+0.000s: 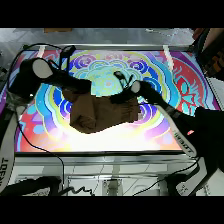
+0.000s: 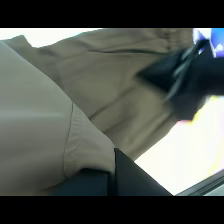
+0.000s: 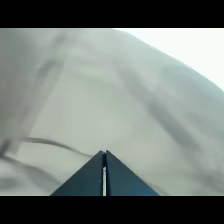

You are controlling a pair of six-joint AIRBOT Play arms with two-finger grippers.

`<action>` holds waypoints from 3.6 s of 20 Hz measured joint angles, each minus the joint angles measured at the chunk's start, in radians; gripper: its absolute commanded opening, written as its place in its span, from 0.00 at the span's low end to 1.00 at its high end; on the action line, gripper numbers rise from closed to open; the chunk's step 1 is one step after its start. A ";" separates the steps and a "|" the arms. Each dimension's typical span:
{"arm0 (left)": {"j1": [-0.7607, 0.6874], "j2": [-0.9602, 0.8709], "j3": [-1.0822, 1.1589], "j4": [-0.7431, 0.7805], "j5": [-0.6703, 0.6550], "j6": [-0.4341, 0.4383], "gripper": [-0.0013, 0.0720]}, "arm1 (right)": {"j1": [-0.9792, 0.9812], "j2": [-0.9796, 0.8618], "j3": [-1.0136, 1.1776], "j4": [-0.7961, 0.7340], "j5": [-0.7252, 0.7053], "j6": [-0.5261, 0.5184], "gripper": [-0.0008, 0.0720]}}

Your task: Fold the clothes and pants, and hang the long-sleeved shirts on hangers.

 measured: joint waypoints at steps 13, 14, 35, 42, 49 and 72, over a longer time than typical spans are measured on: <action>-0.390 -0.280 -0.001 -0.011 0.568 -0.256 0.88 | -0.468 0.240 0.000 -0.099 0.231 -0.011 0.04; -0.404 -0.295 0.000 -0.011 0.596 -0.261 0.88 | -0.479 0.243 -0.003 -0.100 0.234 -0.018 0.04; -0.270 -0.217 0.000 0.103 0.466 -0.179 0.88 | -0.323 0.086 -0.338 0.286 -0.001 -0.357 0.95; -0.268 -0.217 0.000 0.118 0.462 -0.140 0.88 | -0.297 -0.006 -0.230 0.136 -0.053 -0.056 0.94; -0.268 -0.217 0.000 0.135 0.461 -0.133 0.87 | -0.330 -0.197 -0.133 0.435 0.285 -0.033 0.90; -0.245 0.244 0.000 0.388 0.132 0.003 0.10 | -0.904 0.098 0.231 0.660 0.556 -0.045 0.04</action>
